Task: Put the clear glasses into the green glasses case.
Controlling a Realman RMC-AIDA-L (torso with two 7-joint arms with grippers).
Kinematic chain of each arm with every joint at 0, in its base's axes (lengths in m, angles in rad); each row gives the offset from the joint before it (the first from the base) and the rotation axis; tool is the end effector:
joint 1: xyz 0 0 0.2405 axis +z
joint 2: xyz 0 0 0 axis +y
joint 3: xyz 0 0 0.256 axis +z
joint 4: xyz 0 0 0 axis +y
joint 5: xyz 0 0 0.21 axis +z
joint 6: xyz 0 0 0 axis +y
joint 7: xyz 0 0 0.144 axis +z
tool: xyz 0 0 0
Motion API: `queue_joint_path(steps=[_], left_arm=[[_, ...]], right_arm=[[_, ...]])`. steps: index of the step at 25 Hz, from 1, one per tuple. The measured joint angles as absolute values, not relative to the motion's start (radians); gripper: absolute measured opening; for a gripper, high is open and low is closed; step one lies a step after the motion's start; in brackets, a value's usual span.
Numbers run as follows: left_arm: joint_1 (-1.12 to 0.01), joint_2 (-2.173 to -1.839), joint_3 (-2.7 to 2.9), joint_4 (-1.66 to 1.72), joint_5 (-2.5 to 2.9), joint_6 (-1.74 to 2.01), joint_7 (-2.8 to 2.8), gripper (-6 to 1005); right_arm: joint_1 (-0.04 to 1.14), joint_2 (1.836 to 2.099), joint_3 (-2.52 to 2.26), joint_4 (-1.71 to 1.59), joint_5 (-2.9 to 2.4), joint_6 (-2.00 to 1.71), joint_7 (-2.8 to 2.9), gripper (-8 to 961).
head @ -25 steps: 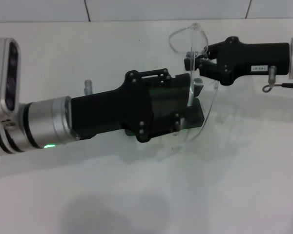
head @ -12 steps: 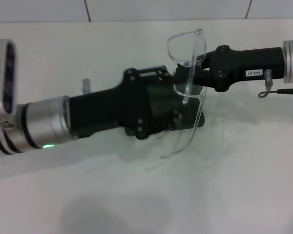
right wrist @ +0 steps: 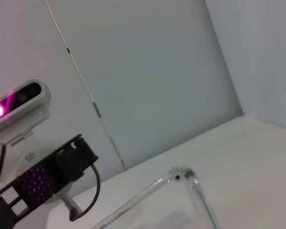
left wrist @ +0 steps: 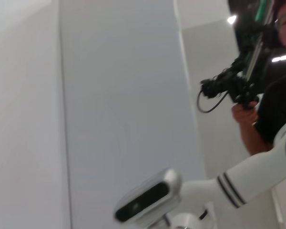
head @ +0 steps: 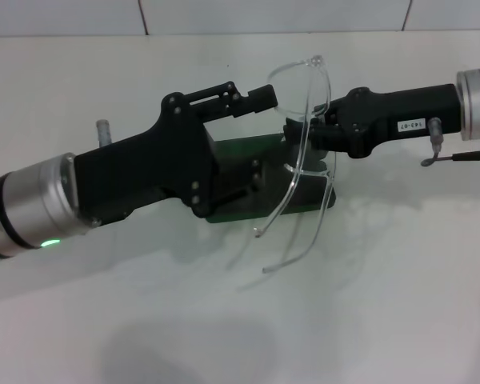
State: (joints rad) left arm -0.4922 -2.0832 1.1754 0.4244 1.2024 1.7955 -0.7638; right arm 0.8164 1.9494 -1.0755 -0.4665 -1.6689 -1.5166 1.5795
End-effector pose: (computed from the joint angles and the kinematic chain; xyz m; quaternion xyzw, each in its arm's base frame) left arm -0.1969 0.2878 -0.0196 -0.8606 0.0400 -0.4919 0.1257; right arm 0.1648 0.3844 -0.0076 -0.9488 0.1924 0.2506 0.0042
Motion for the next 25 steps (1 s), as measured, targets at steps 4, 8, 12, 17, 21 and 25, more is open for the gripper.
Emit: queue_joint_path(steps=[4, 8, 12, 17, 21, 25], left_arm=[[-0.490, -2.085, 1.182, 0.436, 1.203, 1.821, -0.755, 532], [-0.500, -2.088, 1.189, 0.438, 1.209, 1.833, -0.755, 532], [-0.510, -2.089, 1.225, 0.444, 1.209, 1.835, -0.758, 532], [-0.522, -2.089, 1.252, 0.444, 1.209, 1.835, -0.760, 532], [-0.524, -2.091, 1.254, 0.438, 1.210, 1.830, -0.759, 532], [-0.502, -2.090, 1.240, 0.443, 1.200, 1.827, -0.756, 532]], right_arm=[[0.836, 1.938, -1.075, -0.465, -1.682, -1.566, 1.658, 124], [0.848, 1.930, -1.075, -0.465, -1.683, -1.612, 1.727, 124], [0.849, 1.930, -1.075, -0.465, -1.687, -1.640, 1.757, 124], [0.847, 1.938, -1.076, -0.465, -1.699, -1.645, 1.773, 124], [0.850, 1.944, -1.077, -0.465, -1.704, -1.664, 1.782, 124], [0.850, 1.947, -1.072, -0.468, -1.705, -1.668, 1.789, 124]])
